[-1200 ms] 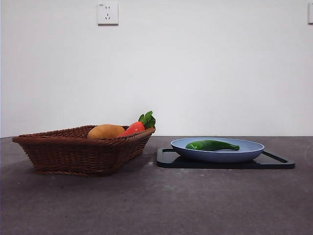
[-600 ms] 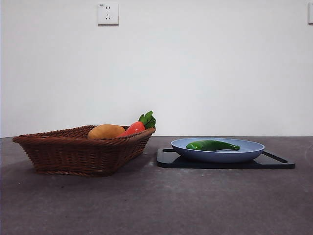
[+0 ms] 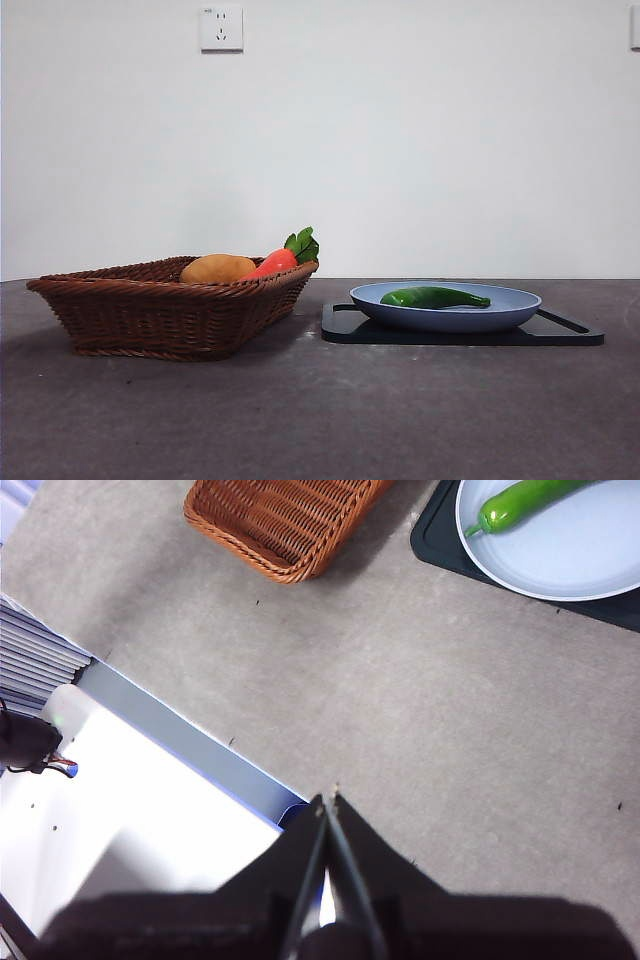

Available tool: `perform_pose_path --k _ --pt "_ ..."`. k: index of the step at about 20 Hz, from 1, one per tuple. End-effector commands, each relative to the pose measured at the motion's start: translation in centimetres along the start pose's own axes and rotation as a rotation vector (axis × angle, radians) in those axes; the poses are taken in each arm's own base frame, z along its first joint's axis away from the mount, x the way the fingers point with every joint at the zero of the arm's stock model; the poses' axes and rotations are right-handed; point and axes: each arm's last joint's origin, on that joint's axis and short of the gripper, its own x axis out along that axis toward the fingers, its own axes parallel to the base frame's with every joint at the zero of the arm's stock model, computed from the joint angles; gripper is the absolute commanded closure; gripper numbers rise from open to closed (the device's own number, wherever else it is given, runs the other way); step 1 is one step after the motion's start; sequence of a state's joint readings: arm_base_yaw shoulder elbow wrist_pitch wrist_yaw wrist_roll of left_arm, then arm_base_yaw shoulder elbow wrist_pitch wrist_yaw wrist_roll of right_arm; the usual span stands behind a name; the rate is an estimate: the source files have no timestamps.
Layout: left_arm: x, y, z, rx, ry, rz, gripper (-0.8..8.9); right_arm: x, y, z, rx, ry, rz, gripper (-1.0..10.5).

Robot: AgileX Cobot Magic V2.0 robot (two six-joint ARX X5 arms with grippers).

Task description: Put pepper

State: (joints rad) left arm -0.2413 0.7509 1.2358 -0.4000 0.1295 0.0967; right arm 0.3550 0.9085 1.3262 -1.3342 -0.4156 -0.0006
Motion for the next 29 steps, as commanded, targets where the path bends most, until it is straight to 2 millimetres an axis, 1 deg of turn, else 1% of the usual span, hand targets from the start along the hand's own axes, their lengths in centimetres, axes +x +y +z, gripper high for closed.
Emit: perform_pose_path --k 1,3,4,8,10,14,18,20,25,29 --pt "-1.8 0.5 -2.2 0.042 -0.089 0.111 8.06 -0.2 0.2 0.4 -0.022 -0.018 0.002 9.4" --pt "-3.0 0.6 -5.4 0.070 -0.148 0.223 8.06 -0.2 0.2 0.4 -0.022 -0.017 0.002 9.4" --pt "-3.4 0.5 -7.0 0.077 -0.165 0.245 8.06 -0.2 0.2 0.4 -0.022 -0.017 0.002 9.4" --pt "-4.2 -0.1 -14.3 0.074 -0.143 0.264 8.06 -0.2 0.2 0.4 -0.022 -0.017 0.002 9.4" --pt "-4.3 -0.4 -17.7 0.027 -0.100 0.262 8.06 -0.2 0.2 0.4 -0.022 -0.017 0.001 9.4" --pt "-4.3 -0.7 -22.6 -0.021 -0.023 0.269 8.06 -0.2 0.2 0.4 -0.022 -0.017 0.002 9.4" --pt "-4.2 -1.0 -25.9 -0.036 0.034 0.266 8.06 -0.2 0.2 0.4 -0.022 -0.017 0.002 9.4" --pt "-4.2 -1.1 -27.1 -0.040 0.056 0.266 8.06 -0.2 0.2 0.4 -0.022 -0.017 0.002 9.4" --pt "-4.2 -1.2 -29.1 -0.072 0.098 0.264 8.06 -0.2 0.2 0.4 -0.022 -0.017 0.002 9.4" --pt "-4.4 -1.4 -29.7 -0.085 0.159 0.260 8.06 -0.2 0.2 0.4 -0.022 -0.017 0.001 9.4"
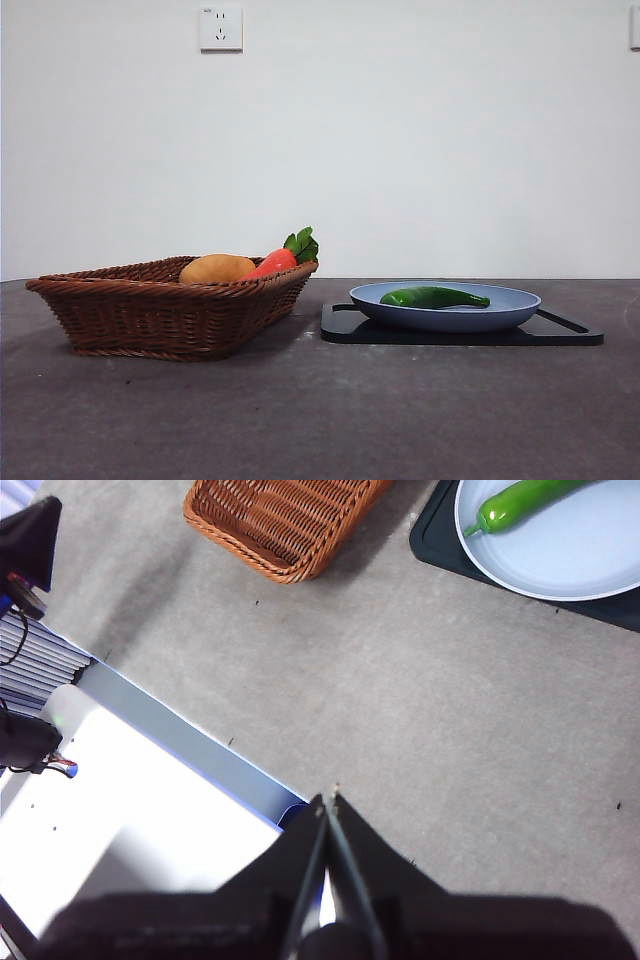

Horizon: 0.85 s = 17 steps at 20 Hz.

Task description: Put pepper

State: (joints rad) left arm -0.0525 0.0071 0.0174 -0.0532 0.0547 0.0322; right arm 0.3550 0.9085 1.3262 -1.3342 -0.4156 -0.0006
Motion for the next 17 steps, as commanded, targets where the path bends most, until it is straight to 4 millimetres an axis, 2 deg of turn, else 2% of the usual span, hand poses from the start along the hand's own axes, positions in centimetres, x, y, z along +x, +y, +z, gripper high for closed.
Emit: perform_pose_path --k 1,4,17 --pt "0.03 0.01 -0.68 -0.020 0.042 0.003 8.06 -0.23 0.17 0.39 -0.022 -0.017 0.002 9.4" --pt "-0.04 -0.03 -1.55 -0.070 0.132 0.001 8.06 -0.23 0.17 0.39 -0.022 -0.017 0.002 9.4" --pt "-0.01 -0.02 -1.25 -0.071 0.102 0.002 8.06 -0.23 0.17 0.39 -0.022 -0.018 0.002 9.4"
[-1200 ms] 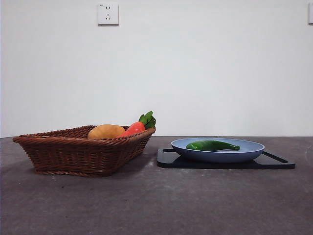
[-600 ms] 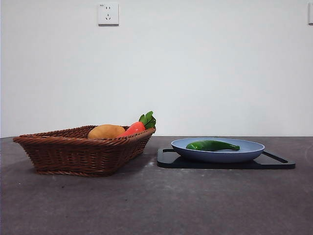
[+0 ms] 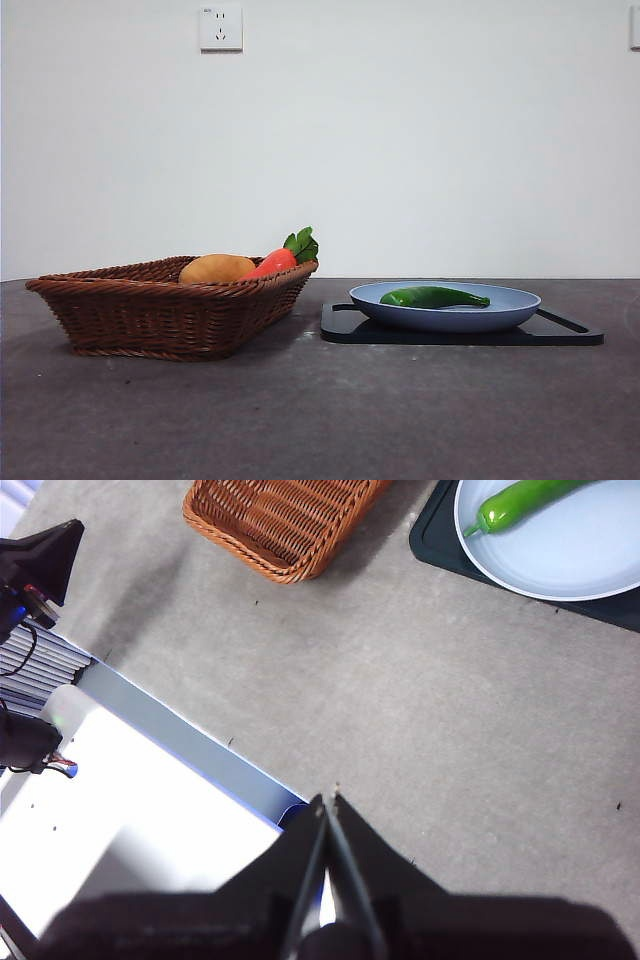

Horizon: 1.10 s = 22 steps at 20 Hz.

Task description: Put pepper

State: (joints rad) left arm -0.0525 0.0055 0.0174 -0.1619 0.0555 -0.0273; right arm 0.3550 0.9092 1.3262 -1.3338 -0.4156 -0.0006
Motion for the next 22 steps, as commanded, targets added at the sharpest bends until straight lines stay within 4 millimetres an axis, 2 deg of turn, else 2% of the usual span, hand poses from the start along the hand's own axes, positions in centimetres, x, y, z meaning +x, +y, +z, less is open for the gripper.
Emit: perform_pose_path --k 1,4,5,9,11,13,17,22 --pt "0.1 0.0 -0.2 -0.006 -0.005 0.002 8.06 -0.3 0.2 0.4 -0.022 -0.018 0.002 9.4" --pt "0.1 0.0 -0.2 -0.006 -0.005 0.002 8.06 -0.3 0.2 0.4 -0.027 -0.020 0.002 9.4" --pt "0.1 0.0 -0.2 -0.006 -0.005 0.002 8.06 -0.5 0.1 0.4 -0.078 -0.049 -0.022 9.4" --pt "0.1 0.0 -0.2 -0.006 -0.005 0.002 8.06 -2.8 -0.1 0.2 -0.162 -0.376 -0.126 9.4" --pt "0.1 0.0 -0.2 -0.006 -0.005 0.002 8.06 -2.7 -0.7 -1.1 -0.155 -0.523 -0.180 9.4" --pt "0.1 0.0 -0.2 -0.006 -0.005 0.002 8.06 -1.5 -1.8 -2.9 -0.169 -0.635 -0.250 9.4" --pt "0.1 0.0 -0.2 -0.006 -0.005 0.002 8.06 2.7 -4.5 -6.8 -0.172 -0.814 -0.434 9.4" --pt "0.1 0.0 -0.2 -0.006 -0.005 0.002 8.06 6.7 -6.6 -10.1 -0.138 -0.890 -0.484 9.4"
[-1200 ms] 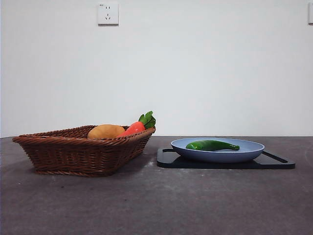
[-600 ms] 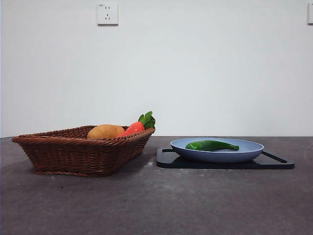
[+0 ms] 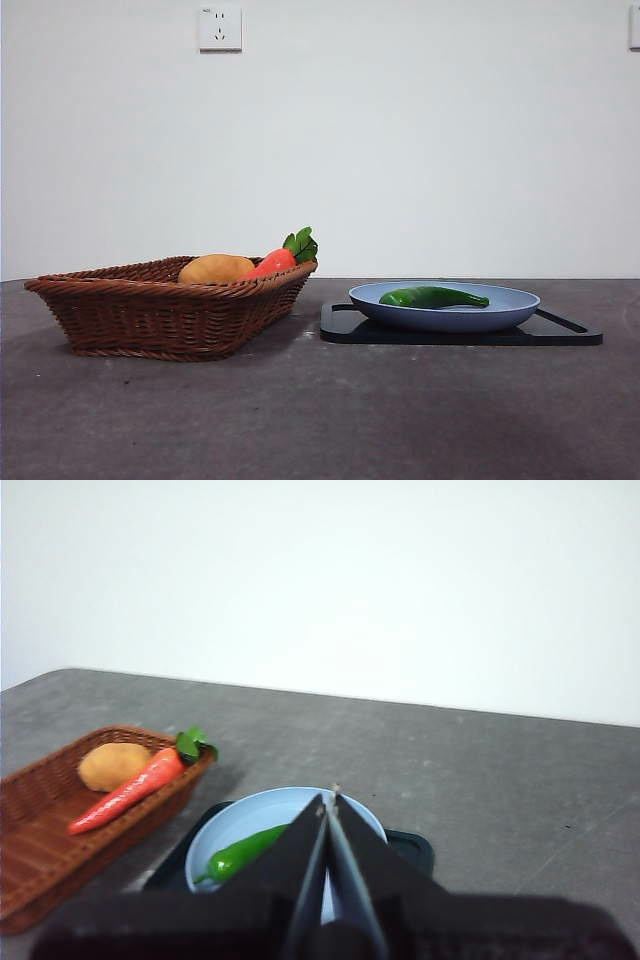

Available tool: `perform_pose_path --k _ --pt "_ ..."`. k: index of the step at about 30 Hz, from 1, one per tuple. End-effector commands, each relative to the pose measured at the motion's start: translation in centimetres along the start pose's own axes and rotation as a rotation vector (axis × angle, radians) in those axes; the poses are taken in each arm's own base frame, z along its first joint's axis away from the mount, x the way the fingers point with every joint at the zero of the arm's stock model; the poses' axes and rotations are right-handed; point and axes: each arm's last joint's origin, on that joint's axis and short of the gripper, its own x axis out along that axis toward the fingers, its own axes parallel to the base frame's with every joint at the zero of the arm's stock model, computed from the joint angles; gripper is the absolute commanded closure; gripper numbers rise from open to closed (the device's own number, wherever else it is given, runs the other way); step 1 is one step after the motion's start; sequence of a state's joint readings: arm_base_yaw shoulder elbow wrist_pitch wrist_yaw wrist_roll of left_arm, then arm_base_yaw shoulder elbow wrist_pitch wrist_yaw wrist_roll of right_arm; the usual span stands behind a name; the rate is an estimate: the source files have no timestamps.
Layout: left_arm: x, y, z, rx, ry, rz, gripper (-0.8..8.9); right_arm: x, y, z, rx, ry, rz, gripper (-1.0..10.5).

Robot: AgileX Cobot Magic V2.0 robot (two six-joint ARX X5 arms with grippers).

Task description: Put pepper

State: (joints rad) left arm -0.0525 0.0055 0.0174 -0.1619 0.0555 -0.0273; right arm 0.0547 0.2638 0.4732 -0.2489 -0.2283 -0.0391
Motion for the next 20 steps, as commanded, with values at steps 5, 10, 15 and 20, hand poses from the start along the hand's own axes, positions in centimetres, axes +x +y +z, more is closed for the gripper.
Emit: perform_pose_path --k 5,10,15,20 --pt "0.1 0.0 -0.2 -0.006 -0.005 0.002 8.06 0.6 -0.1 -6.5 0.066 -0.008 -0.058 9.4" --pt "0.1 0.0 -0.2 -0.006 -0.005 0.002 8.06 0.9 0.0 -10.0 0.090 0.035 -0.057 9.4" --pt "0.1 0.0 -0.2 -0.006 -0.005 0.002 8.06 1.1 0.0 -12.0 0.134 0.059 -0.058 9.4" --pt "0.1 0.0 -0.2 -0.006 -0.006 0.002 8.06 1.2 0.1 -12.8 0.152 0.116 -0.060 9.4"
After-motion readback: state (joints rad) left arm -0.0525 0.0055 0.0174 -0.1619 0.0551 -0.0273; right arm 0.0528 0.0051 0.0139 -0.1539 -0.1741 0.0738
